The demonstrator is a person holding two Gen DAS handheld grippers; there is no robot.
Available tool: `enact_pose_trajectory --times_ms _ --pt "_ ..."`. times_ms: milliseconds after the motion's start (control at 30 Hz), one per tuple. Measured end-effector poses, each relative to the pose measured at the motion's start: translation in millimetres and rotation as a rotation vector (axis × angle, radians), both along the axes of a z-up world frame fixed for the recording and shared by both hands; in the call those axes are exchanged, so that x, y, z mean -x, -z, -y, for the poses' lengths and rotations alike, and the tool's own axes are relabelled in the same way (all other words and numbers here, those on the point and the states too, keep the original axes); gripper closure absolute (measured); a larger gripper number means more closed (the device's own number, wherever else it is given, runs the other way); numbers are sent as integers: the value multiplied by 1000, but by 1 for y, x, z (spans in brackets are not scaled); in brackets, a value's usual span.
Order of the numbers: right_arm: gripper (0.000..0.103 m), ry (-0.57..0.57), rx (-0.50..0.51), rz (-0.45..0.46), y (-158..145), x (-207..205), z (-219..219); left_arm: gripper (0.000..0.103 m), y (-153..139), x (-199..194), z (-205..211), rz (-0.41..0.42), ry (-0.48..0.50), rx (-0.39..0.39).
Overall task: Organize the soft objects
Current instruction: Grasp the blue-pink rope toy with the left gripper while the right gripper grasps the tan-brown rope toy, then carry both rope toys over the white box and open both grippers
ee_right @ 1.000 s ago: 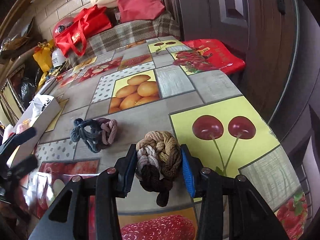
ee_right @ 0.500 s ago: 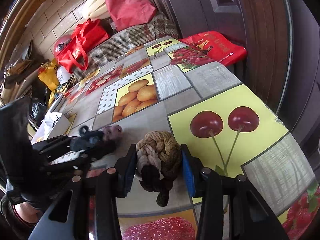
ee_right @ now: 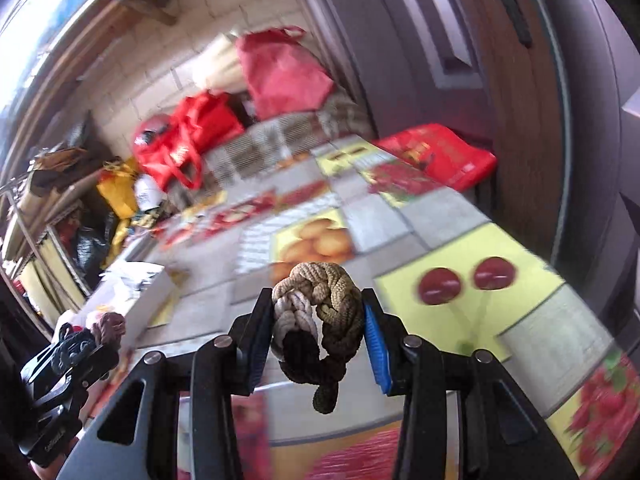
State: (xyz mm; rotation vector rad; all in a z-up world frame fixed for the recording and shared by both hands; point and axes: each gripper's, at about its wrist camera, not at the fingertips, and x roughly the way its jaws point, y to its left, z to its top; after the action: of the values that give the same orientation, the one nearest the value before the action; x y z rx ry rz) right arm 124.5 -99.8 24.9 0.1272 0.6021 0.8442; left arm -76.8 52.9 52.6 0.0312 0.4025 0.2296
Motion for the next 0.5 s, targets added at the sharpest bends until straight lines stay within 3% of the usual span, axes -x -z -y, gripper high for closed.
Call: enact_pose_trajectory --times_ms 267,500 --pt "60 -83 -21 140 -15 62 -43 76 -3 49 -42 64 -130 79" --pt "60 -150 30 219 -17 95 -77 76 -4 77 -55 86 -171 42"
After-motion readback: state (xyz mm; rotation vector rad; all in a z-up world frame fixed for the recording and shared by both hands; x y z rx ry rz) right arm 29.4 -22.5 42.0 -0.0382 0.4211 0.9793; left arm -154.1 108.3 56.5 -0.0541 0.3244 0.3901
